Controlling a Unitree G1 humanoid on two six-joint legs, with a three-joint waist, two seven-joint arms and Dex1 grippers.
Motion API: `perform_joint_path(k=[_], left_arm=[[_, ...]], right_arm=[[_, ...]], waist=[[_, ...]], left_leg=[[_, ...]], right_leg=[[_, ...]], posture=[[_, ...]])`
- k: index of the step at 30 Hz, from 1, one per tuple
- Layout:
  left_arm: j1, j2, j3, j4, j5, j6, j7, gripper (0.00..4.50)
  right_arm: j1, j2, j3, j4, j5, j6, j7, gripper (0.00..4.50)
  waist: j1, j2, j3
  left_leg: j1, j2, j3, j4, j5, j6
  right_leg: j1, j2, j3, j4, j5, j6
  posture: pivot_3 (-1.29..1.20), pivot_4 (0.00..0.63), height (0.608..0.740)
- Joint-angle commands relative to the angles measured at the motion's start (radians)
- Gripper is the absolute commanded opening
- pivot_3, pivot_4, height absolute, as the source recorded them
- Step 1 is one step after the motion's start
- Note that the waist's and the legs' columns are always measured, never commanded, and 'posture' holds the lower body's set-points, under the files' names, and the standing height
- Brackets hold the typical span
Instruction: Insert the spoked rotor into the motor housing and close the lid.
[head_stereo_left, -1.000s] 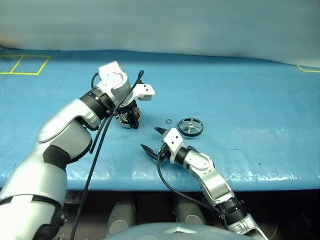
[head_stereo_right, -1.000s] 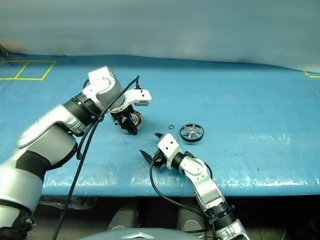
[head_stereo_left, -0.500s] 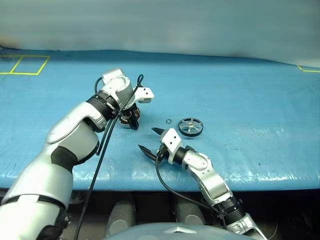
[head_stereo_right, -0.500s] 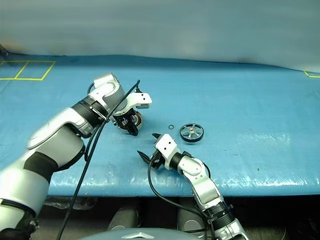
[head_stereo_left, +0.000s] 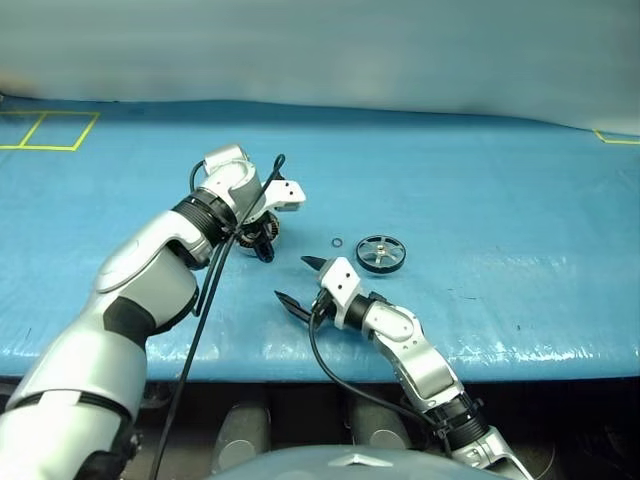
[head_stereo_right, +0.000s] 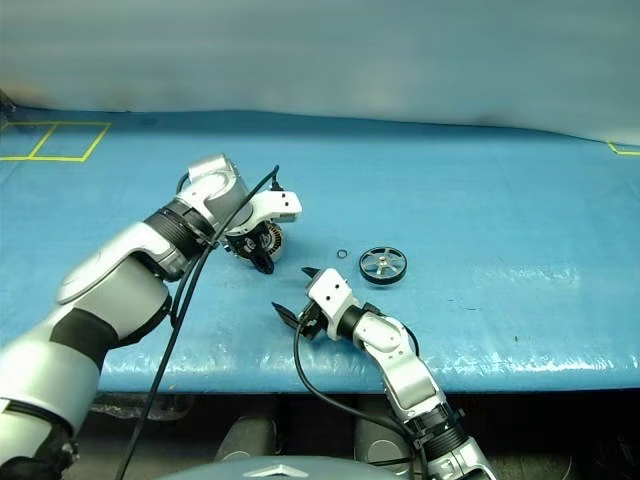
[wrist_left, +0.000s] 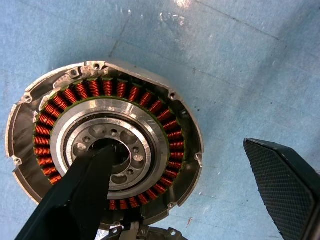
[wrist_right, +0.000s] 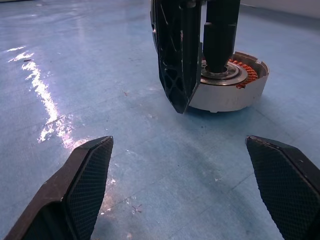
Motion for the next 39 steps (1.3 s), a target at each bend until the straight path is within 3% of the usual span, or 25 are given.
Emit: perform_joint_path(k=[1, 4, 9, 11, 15, 18, 24, 30, 39], left_arm=[[0.02, 0.014, 0.011, 0.008, 0.027, -0.024, 0.003, 4.5], [0.046, 0.02, 0.013, -0.004, 0.034, -0.035, 0.005, 4.5], [0.093, 0.037, 0.022, -0.03, 0.057, -0.065, 0.008, 2.98], [0.111, 0.047, 0.035, -0.049, 0.06, -0.082, 0.009, 2.98], [0.14, 0.07, 0.059, -0.089, 0.077, -0.118, 0.013, 2.17], [0.167, 0.102, 0.105, -0.142, 0.071, -0.221, 0.028, 2.17], [0.198, 0.168, 0.162, -0.182, 0.096, -0.556, 0.127, 2.17], [0.178, 0.243, 0.136, -0.124, 0.17, -1.117, 0.236, 2.17], [0.148, 0.231, 0.143, -0.115, 0.208, -1.686, 0.299, 2.17]], right_arm=[[-0.003, 0.01, 0.0, -0.043, 0.006, -0.014, -0.005, 4.47], [-0.001, 0.009, -0.002, -0.049, 0.006, -0.012, -0.01, 4.47], [0.004, 0.006, -0.004, -0.059, 0.006, -0.006, -0.016, 4.5], [0.006, 0.004, -0.004, -0.065, 0.006, -0.002, -0.017, 4.5], [0.004, -0.005, -0.008, -0.078, 0.008, 0.006, -0.017, 4.5], [0.006, -0.015, -0.019, -0.098, 0.012, 0.016, -0.02, 4.5], [0.049, -0.064, -0.036, -0.163, 0.015, 0.051, -0.017, 4.5], [0.086, -0.117, -0.064, -0.247, 0.023, 0.105, -0.021, 4.5], [0.174, -0.157, -0.091, -0.341, 0.036, 0.181, -0.034, 4.5]], waist=[[-0.001, 0.0, 0.0], [-0.001, 0.0, 0.0], [-0.004, 0.0, -0.001], [-0.004, 0.0, -0.001], [-0.005, 0.0, -0.001], [-0.005, 0.0, -0.001], [0.008, 0.0, -0.001], [0.018, -0.001, -0.001], [0.038, -0.001, -0.001]], left_leg=[[0.0, 0.0, 0.0, 0.0, 0.0, 0.0], [0.0, 0.0, 0.0, 0.0, 0.0, 0.0], [0.002, 0.0, 0.001, 0.0, 0.0, 0.0], [0.002, 0.0, 0.001, 0.0, 0.0, 0.0], [0.005, 0.0, 0.001, 0.0, 0.0, 0.0], [0.014, 0.001, 0.002, -0.002, 0.0, 0.0], [0.015, 0.001, 0.001, -0.002, 0.0, 0.0], [0.013, 0.001, 0.001, -0.002, 0.001, 0.0], [0.004, 0.0, 0.001, -0.002, 0.0, 0.0]], right_leg=[[0.0, 0.0, 0.0, 0.0, 0.0, 0.0], [0.0, 0.0, 0.0, 0.001, 0.0, 0.0], [0.001, 0.0, 0.001, 0.001, 0.0, 0.0], [0.001, 0.0, 0.001, 0.001, 0.0, 0.0], [0.004, 0.0, 0.001, 0.001, 0.0, 0.0], [0.012, 0.0, 0.002, 0.0, -0.004, -0.006], [0.013, 0.0, 0.002, 0.0, -0.004, -0.007], [0.012, 0.0, 0.002, 0.0, -0.004, -0.006], [0.006, -0.001, 0.002, -0.005, -0.001, 0.0]], posture=[[0.0, 0.15, 0.74], [0.0, 0.15, 0.74], [0.0, 0.15, 0.74], [0.0, 0.15, 0.74], [0.0, 0.15, 0.74], [0.0, 0.15, 0.74], [0.0, 0.15, 0.74], [0.0, 0.15, 0.74], [0.0, 0.15, 0.74]])
